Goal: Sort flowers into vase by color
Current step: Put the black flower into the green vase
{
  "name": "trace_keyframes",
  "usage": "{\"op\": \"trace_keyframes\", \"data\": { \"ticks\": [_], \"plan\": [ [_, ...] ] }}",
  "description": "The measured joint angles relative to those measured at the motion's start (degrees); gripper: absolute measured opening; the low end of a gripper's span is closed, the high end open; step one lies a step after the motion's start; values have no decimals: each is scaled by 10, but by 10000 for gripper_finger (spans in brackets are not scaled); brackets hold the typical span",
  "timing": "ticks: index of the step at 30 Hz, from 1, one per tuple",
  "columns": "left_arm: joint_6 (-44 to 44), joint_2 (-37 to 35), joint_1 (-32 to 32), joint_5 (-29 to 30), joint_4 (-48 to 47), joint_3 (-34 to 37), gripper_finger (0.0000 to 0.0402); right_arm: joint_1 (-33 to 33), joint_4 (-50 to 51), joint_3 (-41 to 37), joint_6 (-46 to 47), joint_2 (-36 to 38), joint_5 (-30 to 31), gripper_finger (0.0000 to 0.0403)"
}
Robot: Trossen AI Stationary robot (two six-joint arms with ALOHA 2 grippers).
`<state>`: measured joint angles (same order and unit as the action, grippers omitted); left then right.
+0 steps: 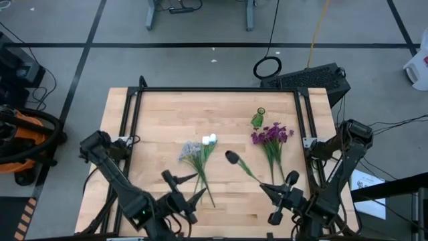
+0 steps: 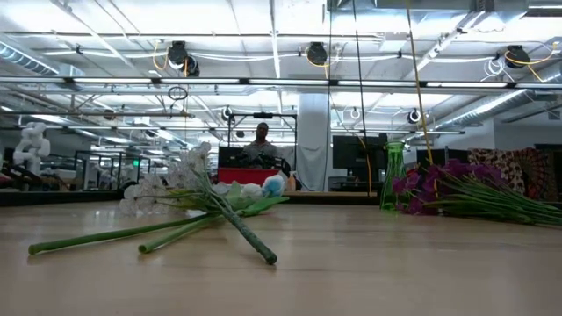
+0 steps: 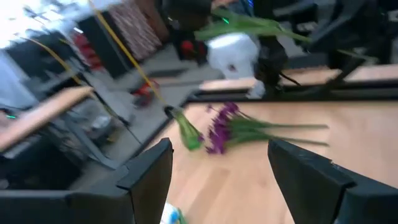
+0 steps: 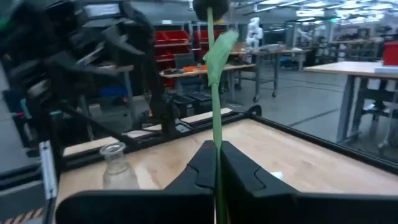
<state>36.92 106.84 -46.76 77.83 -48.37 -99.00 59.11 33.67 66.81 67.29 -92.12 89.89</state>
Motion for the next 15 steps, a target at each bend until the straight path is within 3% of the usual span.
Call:
{"op": "trace_keyframes", "data": {
  "ticks": [3, 6, 11, 15],
  "plan": [
    [44, 31, 2, 27, 0, 0, 267, -27, -42, 0, -1, -8, 3, 1],
    [87, 63, 19, 14, 4, 0, 267, -50, -92, 0, -49, -14, -5, 1],
    [96, 93, 38, -87, 54, 0, 267, -80, -158, 33, -229, -7, -73, 0],
    [22, 93, 42, -122, 161, 0, 267, -98, -177, 112, -392, -4, -142, 0]
  ]
}}
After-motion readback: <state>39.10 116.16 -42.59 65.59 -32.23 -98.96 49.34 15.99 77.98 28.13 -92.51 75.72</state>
